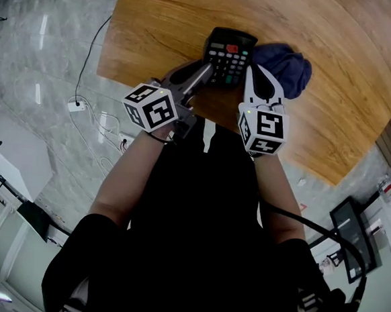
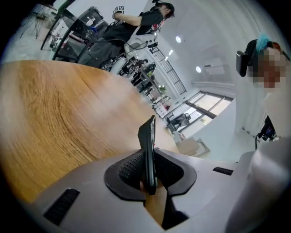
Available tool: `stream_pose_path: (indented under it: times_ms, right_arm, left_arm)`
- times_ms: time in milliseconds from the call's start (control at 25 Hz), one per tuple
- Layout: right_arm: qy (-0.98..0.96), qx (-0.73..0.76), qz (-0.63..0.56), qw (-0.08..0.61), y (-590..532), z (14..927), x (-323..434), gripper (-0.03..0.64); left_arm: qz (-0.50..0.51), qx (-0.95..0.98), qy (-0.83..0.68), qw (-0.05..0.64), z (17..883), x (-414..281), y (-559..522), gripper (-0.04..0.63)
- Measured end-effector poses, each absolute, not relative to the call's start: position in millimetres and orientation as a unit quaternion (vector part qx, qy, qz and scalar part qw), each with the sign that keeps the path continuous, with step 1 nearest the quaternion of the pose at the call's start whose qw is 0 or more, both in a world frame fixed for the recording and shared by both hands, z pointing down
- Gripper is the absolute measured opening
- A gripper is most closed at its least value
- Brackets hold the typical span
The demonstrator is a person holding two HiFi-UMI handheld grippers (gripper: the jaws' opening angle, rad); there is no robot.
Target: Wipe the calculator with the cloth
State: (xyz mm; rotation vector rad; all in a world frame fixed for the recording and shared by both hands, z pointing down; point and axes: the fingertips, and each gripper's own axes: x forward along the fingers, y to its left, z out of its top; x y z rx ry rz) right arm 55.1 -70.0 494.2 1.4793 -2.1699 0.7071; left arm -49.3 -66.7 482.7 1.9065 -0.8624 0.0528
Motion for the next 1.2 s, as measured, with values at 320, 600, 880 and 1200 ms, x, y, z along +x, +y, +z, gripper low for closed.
stream_pose_path:
  times_ms: [320,600,880,1200]
  right_arm:
    - [-0.750,0.568,0.243,0.235,-71,476,103,0.071]
    - [-0.706,0.571,0.267,0.323,-70,520,139,0.160]
    - [-0.705,0.573,0.230,0.350,-73,528,136,0.138]
    - [-0.740,0.563,0.221,0.294,-77,505,129,0.043]
  left_arm:
    - [-0.017,0.791,-0.343,0.507,454,-43,-70,0.072]
    - [-0.049,0.785,-0.345,0.512,440,-43,-74,0.071]
    - [-0.067,0.783,-0.345,0.513,436,-45,-74,0.069]
    - [-0.091,0.775,-0.341,0.525,432,-49,-74,0.069]
